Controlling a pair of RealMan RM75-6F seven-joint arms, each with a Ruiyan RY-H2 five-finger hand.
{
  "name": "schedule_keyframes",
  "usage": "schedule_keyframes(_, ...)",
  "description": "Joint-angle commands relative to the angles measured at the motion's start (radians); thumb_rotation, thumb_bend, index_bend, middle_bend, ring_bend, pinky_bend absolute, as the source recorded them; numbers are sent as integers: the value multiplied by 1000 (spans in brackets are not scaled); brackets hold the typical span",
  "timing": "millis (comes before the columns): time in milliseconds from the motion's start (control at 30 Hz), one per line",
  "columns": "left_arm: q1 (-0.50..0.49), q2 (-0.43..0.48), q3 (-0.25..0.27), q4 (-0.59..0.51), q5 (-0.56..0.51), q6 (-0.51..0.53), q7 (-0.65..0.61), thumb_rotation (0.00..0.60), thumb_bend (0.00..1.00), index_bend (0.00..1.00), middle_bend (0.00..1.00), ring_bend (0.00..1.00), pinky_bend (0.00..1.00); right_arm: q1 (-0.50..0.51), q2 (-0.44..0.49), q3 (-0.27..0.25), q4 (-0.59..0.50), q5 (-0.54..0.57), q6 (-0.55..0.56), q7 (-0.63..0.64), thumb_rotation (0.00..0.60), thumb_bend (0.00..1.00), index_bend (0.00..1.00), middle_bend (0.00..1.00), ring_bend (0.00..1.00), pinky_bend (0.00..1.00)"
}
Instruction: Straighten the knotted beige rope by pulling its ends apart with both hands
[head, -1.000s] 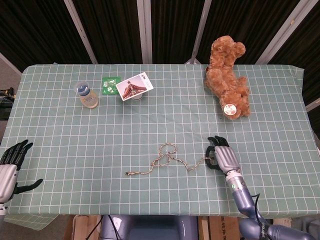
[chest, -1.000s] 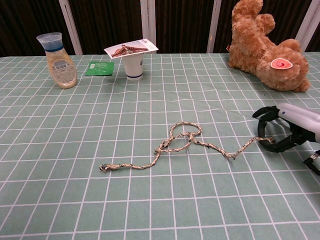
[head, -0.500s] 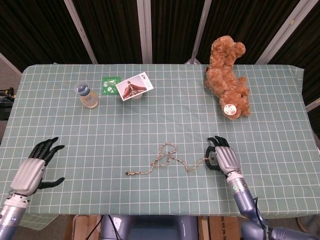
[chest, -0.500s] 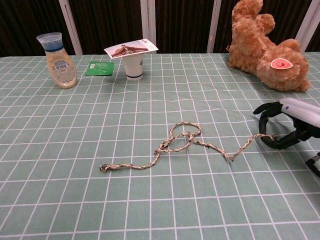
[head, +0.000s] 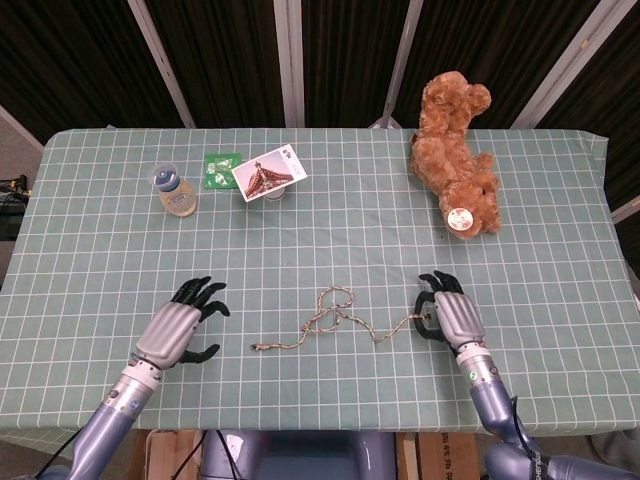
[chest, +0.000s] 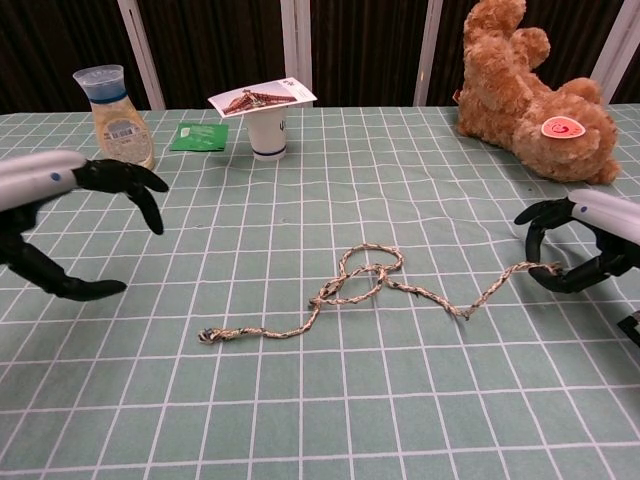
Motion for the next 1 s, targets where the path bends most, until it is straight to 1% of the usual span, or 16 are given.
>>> schedule_keyframes(33,-44,-94,-8,21,-73,-12,90,600,353,380,112,0,0,0,3,2,0,2,0,3,600,461,610,181,0,0)
schedule_keyframes(300,-82,-222,-16,52,-178,1,162,600,393,407,123,0,0,-2,12,5,-3,8,0,13,600,461,611,182,0,0)
schedule_keyframes(533,-110,-301,-2,85,-240,26,237,600,415,426,128,0,0,-2,20,8,-11,9,4,17,600,462,610,182,0,0)
schedule_keyframes(867,-126,-366,2,134,-321,64,282,600,424,429,127,0,0,-3,32,9,-12,15,1,24,600,462,611,182,0,0)
schedule_keyframes(1000,-131,-379,2,143,-328,74,278,600,439,432,128,0,0,-3,32,9,-9,16,0,28,600,463,610,182,0,0)
